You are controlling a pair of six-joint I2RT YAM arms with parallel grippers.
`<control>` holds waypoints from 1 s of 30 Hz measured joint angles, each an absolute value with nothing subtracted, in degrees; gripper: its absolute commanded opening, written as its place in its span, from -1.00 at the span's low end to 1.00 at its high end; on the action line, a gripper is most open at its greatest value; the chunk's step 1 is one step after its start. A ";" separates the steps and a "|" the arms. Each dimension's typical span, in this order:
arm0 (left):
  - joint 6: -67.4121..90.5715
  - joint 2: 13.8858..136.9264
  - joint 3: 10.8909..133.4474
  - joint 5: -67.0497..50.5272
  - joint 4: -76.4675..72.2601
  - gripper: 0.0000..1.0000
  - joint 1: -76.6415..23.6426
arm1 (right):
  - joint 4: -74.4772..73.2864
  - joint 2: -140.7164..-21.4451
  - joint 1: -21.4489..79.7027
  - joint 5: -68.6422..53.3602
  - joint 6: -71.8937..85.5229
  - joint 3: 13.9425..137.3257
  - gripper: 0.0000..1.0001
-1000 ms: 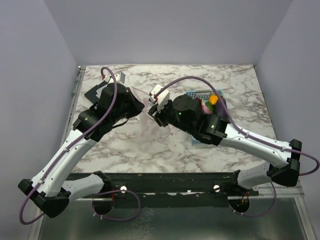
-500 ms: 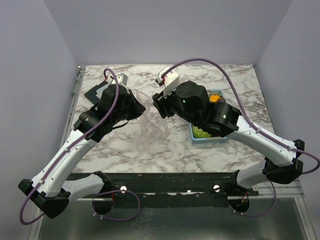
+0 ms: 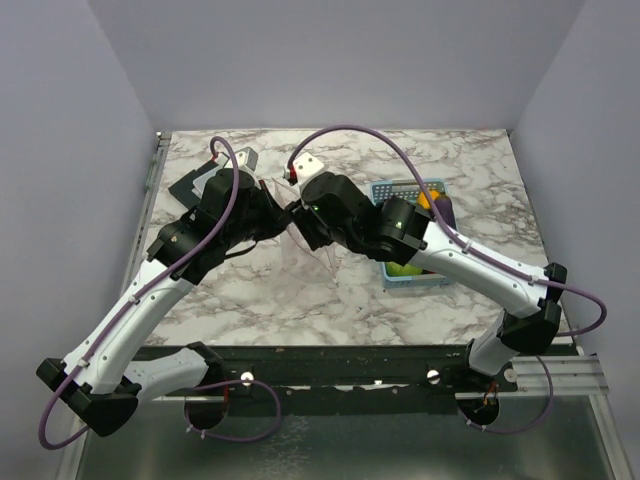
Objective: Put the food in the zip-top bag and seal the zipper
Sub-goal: Open the zipper of the food storage bag.
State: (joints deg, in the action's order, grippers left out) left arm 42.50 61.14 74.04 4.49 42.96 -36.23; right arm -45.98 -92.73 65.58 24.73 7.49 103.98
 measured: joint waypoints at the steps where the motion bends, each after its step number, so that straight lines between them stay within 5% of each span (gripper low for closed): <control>1: 42.37 61.14 74.04 4.43 42.98 -1.00 -36.23 | -46.59 -93.08 65.58 25.04 7.79 103.98 -0.06; 9: 41.65 61.19 74.35 3.84 43.64 -1.00 -36.23 | -48.45 -93.71 65.58 27.66 9.87 103.96 -0.98; 11: 41.28 61.21 74.35 3.73 43.92 -1.00 -36.23 | -48.64 -93.73 65.58 28.14 10.15 103.98 -0.99; 20: 40.18 61.87 75.75 2.00 46.19 -0.40 -36.23 | -49.50 -95.46 65.58 31.00 10.66 106.63 -0.99; 30: 39.57 62.61 78.11 0.71 47.70 -0.22 -36.23 | -49.45 -97.08 65.58 34.72 10.72 110.93 -0.99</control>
State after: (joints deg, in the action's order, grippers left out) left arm 39.57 62.61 78.11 0.71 47.70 -36.23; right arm -49.45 -97.08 65.58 34.72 10.72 110.93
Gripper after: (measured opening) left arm 0.373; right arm 0.014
